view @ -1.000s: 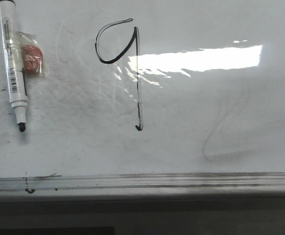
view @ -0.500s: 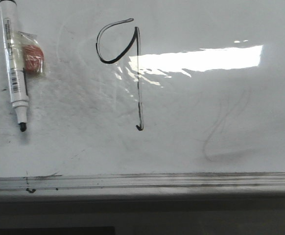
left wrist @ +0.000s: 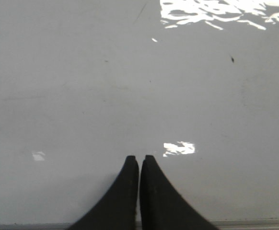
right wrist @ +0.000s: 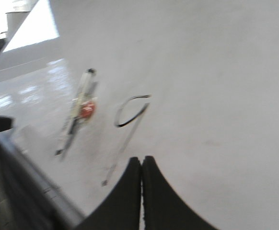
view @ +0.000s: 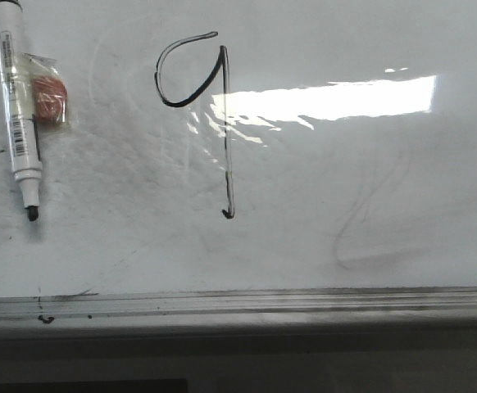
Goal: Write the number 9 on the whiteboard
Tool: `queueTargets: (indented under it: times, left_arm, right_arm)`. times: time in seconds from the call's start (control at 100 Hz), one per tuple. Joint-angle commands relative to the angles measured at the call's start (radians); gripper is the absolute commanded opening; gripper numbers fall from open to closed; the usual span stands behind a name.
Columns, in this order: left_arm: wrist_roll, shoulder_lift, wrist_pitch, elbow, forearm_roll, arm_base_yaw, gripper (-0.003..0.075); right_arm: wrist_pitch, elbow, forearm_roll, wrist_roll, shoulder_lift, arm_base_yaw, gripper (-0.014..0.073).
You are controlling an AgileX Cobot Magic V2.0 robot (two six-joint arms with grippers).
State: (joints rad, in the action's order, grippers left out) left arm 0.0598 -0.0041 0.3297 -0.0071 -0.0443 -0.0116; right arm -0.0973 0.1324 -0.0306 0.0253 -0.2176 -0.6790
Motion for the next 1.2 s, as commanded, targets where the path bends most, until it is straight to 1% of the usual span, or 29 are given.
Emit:
queueTargets:
  times: [0.0,0.11,0.18,0.24,0.32,0.39,0.46,0.56,0.63,0.73,1.19]
  left_arm:
    - [0.001,-0.029,-0.045,0.041,-0.004,0.001,-0.0020]
    - [0.001,-0.029,-0.045,0.041,-0.004,0.001,-0.0020]
    - [0.001,-0.027,-0.045,0.041,-0.004,0.001,-0.0020]
    - [0.001,-0.027,-0.045,0.041,-0.004,0.001,-0.0020]
    - [0.001,-0.027,-0.045,0.041,-0.004,0.001,-0.0020]
    - [0.001,-0.027,-0.045,0.041,-0.004,0.001,-0.0020]
    - [0.001,-0.027,-0.045,0.041,-0.004,0.001,-0.0020]
    - [0.001,-0.027,-0.045,0.041,-0.004,0.001,-0.0020]
    - [0.001,-0.027,-0.045,0.041,-0.004,0.001,-0.0020]
    - [0.001,-0.027,-0.045,0.041,-0.004,0.001,-0.0020]
    - [0.001,-0.027,-0.045,0.041,-0.004,0.001,-0.0020]
  right_arm:
    - [-0.197,-0.011,0.010,0.004,-0.007,0.171,-0.0063]
    - [-0.297,-0.079,0.014,-0.039,-0.007,0.389,-0.0063]
    - [-0.317,-0.121,0.018,-0.064,0.004,0.491,-0.0063]
    - [-0.265,-0.141,0.031,-0.088,0.043,0.566,-0.0063]
    - [-0.176,-0.154,0.080,-0.142,0.093,0.662,-0.0063]
    - [-0.075,-0.154,0.104,-0.146,0.122,0.715,-0.0063]
    - [0.042,-0.154,0.116,-0.135,0.151,0.743,-0.0063]
    - [0.223,-0.154,0.116,-0.107,0.189,0.755,-0.0063]
    - [0.313,-0.154,0.114,-0.085,0.212,0.755,-0.0063]
    - [0.401,-0.155,0.114,-0.078,0.247,0.760,-0.0063]
    - [0.399,-0.155,0.116,-0.069,0.249,0.766,-0.0063]
